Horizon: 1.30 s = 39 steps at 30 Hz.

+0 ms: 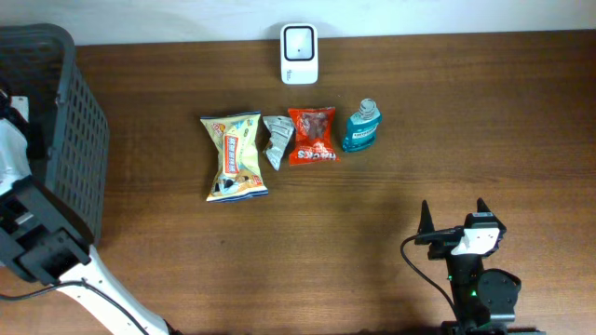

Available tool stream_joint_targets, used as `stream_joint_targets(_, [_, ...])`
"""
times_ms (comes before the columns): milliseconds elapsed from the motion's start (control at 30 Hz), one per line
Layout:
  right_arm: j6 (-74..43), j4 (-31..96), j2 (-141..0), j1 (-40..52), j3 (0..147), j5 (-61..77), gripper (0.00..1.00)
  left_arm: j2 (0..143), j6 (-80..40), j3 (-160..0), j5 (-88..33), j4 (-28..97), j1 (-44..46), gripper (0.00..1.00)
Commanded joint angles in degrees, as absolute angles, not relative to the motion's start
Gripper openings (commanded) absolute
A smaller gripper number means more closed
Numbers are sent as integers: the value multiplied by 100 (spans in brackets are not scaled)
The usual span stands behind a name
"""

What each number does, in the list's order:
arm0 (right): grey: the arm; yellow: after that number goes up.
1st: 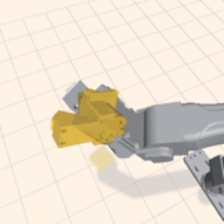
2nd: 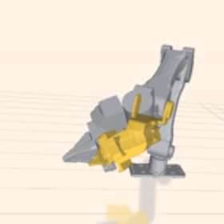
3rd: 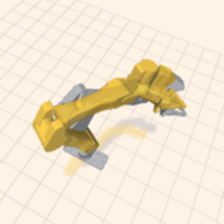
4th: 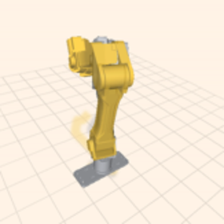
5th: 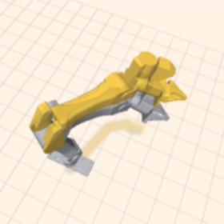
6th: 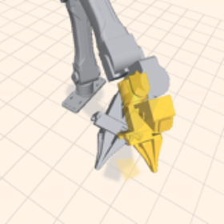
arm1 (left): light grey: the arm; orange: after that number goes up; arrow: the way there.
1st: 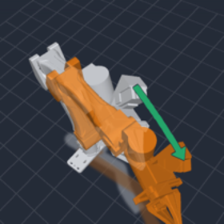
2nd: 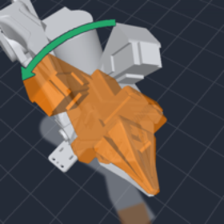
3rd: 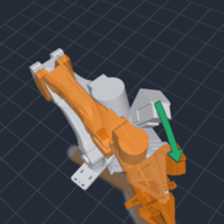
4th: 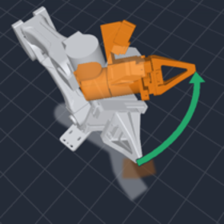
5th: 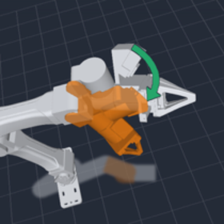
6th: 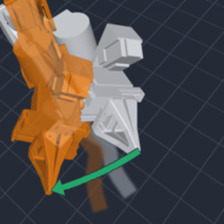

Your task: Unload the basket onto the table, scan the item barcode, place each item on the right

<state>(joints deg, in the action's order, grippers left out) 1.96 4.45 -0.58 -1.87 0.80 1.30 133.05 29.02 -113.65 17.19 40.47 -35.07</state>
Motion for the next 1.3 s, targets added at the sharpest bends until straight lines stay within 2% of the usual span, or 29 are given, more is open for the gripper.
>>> stream_joint_targets(0, [211,456,-21,-152,34,78,99,13548,3013,-11334,1365,4034,-3559,56])
stream_joint_targets(33, [211,456,-21,-152,34,78,99,13581,3013,-11334,1367,4001,-3559,50])
stream_joint_targets(167, [209,454,-21,-152,34,78,98,13712,3013,-11334,1422,3981,-3579,46])
stream_joint_targets(467, [211,456,-21,-152,34,78,98,14005,3006,-11334,2749,4106,-3618,24])
stream_joint_targets(533, [211,454,-21,-152,34,78,99,14005,3006,-11334,2740,4217,-3618,0])
stream_joint_targets(733, [211,456,-21,-152,34,78,99,13926,2867,-11334,2749,4567,-3542,0])
stream_joint_targets(867, [211,456,-21,-152,34,78,99,13450,1964,-11384,2689,4543,-3216,0])
stream_joint_targets(1000, [211,456,-21,-152,34,78,99,12503,1688,-11432,1813,4591,-2764,0])
stream_joint_targets(1200, [211,456,-21,-152,34,78,99,10954,969,-11432,1380,4602,-2322,0])
stream_joint_targets(1267, [211,456,-21,-152,34,78,99,10359,963,-11432,851,4609,-2222,0])
